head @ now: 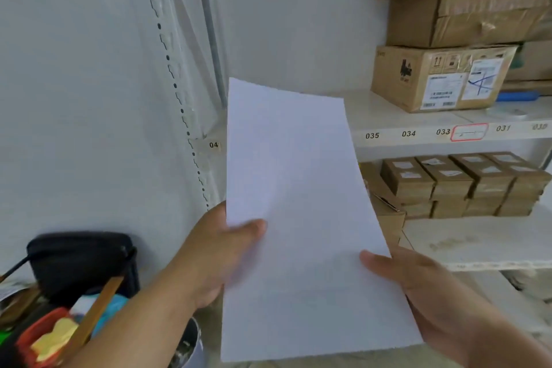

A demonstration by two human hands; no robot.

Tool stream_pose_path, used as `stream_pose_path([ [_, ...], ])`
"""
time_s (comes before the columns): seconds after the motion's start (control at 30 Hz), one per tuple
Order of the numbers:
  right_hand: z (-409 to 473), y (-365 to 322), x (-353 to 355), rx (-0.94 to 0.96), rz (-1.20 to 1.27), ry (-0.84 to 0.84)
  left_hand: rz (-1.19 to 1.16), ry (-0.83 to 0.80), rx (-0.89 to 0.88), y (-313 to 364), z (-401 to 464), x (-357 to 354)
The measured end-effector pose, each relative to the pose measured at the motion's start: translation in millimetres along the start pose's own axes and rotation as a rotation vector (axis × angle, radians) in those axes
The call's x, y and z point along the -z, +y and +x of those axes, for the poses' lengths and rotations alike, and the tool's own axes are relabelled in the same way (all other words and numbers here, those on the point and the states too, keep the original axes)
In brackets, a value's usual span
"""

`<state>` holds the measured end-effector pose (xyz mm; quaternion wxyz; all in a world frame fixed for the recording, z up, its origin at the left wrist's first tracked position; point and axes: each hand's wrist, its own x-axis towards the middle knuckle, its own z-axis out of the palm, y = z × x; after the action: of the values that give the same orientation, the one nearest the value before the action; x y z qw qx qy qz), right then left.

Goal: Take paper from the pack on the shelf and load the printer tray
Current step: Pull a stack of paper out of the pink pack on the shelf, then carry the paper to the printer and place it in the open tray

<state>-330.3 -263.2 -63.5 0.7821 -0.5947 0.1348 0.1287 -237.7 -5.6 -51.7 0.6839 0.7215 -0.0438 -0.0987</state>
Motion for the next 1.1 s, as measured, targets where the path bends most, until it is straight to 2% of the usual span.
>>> stream_pose_path([
  [0.1, 9, 10, 7, 0.108, 0.120, -0.097, -0.038, 0.093, -0.153, 7, 1, -5],
  [0.23, 32, 9, -8, 0.415, 0.513, -0.258, -0.151, 0.200, -0.393, 33, 19, -21],
  [0.37, 51, -7, -49, 0.520, 0.719, -0.189, -0.275, 0.165, -0.508, 51, 34, -42],
  [0.57, 71, -23, -73, 0.492, 0.779, -0.071, -0.449, 0.041, -0.435, 66, 51, -39],
  [0.73, 99, -23, -76, 0.487, 0.765, 0.061, -0.494, 0.023, -0.400, 62, 82, -27],
  [0.93, 103, -9, -41, 0.620, 0.497, 0.230, -0.658, -0.224, -0.298, 48, 115, -28],
  [1.1, 89, -1, -6, 0.735, 0.404, 0.360, -0.819, -0.397, -0.148, 17, 148, -57],
])
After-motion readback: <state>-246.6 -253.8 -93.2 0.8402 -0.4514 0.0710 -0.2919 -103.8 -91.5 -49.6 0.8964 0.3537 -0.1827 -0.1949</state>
